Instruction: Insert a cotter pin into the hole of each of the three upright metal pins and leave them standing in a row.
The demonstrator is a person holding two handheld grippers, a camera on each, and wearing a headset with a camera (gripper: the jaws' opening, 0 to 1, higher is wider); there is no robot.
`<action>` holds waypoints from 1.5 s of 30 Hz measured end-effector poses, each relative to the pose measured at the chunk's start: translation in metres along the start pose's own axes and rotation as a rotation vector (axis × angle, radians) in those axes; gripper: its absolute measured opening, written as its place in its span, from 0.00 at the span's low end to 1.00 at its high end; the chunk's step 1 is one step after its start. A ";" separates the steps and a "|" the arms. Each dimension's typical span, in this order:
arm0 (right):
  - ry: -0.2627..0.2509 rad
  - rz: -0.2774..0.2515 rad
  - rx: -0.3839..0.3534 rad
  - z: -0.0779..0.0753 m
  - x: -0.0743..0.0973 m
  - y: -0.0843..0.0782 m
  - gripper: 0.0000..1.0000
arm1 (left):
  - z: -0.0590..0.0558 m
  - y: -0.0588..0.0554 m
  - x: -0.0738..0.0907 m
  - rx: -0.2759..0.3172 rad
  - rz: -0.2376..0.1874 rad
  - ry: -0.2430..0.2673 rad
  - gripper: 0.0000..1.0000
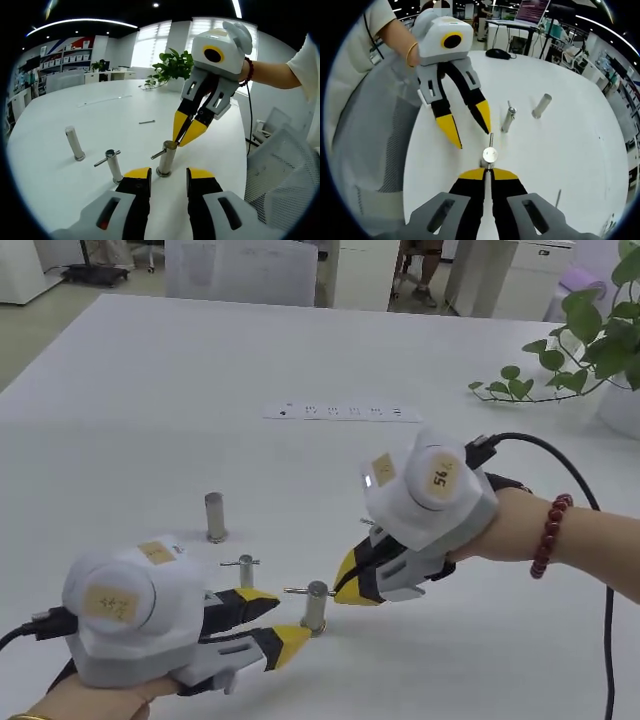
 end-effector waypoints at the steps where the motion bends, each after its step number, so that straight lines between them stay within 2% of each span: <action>1: -0.001 0.000 0.004 0.000 0.000 0.000 0.05 | -0.001 0.001 0.002 0.000 -0.003 0.000 0.27; 12: 0.000 -0.003 0.001 0.000 -0.002 0.000 0.06 | -0.006 0.005 0.010 -0.010 -0.021 0.004 0.28; 18: -0.003 -0.016 -0.026 -0.001 -0.001 0.002 0.13 | -0.008 0.007 0.014 -0.017 -0.025 0.004 0.29; 25: 0.002 -0.102 -0.113 -0.004 0.001 0.008 0.18 | -0.008 0.011 0.024 -0.024 -0.054 0.019 0.31; 38: 0.005 -0.146 -0.172 -0.002 -0.008 0.009 0.18 | -0.006 0.011 0.034 -0.029 -0.068 0.059 0.37; 45: 0.000 -0.159 -0.173 -0.002 -0.013 0.009 0.18 | -0.004 0.009 0.038 -0.020 -0.069 0.073 0.39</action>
Point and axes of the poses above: the centre of the closed fingertips' face, and the gripper's own axes: x roughly backward along the fingers, z roughly to its left, y roughly out of its top, the point moved 6 cm from there along x, roughly backward along the fingers, and after that the axes turned 5 degrees about z, right-handed, at the moved point
